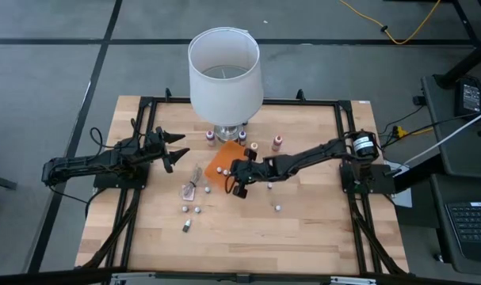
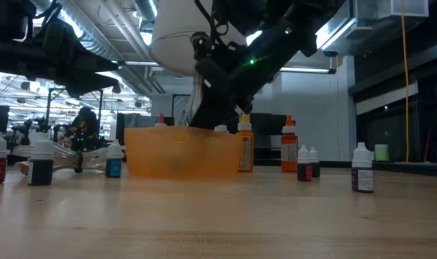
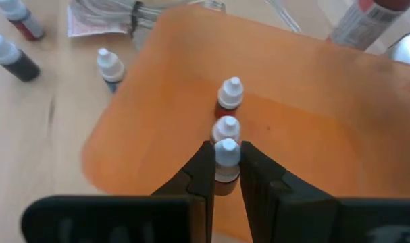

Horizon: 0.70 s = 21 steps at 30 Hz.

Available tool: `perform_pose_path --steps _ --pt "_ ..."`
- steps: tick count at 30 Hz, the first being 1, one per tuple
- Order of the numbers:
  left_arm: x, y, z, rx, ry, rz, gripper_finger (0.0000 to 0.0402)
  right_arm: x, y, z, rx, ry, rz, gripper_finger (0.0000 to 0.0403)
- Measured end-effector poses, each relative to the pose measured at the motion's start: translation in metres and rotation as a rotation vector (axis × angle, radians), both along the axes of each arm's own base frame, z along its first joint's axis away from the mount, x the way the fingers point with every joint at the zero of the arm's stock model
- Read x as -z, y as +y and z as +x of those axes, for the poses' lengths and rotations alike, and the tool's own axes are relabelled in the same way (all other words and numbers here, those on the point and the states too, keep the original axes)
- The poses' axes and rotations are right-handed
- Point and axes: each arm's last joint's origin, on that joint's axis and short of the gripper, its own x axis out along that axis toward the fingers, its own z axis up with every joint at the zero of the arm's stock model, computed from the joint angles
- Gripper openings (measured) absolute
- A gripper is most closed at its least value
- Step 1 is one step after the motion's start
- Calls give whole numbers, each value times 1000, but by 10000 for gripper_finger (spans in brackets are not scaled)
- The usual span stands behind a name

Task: Pick & Place food coloring
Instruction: Put the small red food coloring bottle into the orange bin

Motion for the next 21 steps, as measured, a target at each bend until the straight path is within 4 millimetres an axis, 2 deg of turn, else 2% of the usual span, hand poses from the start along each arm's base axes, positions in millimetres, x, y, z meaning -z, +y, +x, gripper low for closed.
perform_pose_path --steps 8,10,18,21 --pt "0 0 0 0 0 0 294 4 -3 3 -35 20 8 56" --pt "0 0 0 0 1 0 294 4 -2 10 -44 8 12 56" --pt "0 0 0 -1 0 0 294 19 -5 17 -74 57 40 56" --pt "0 0 0 -1 0 0 294 19 -5 20 -82 62 40 56"
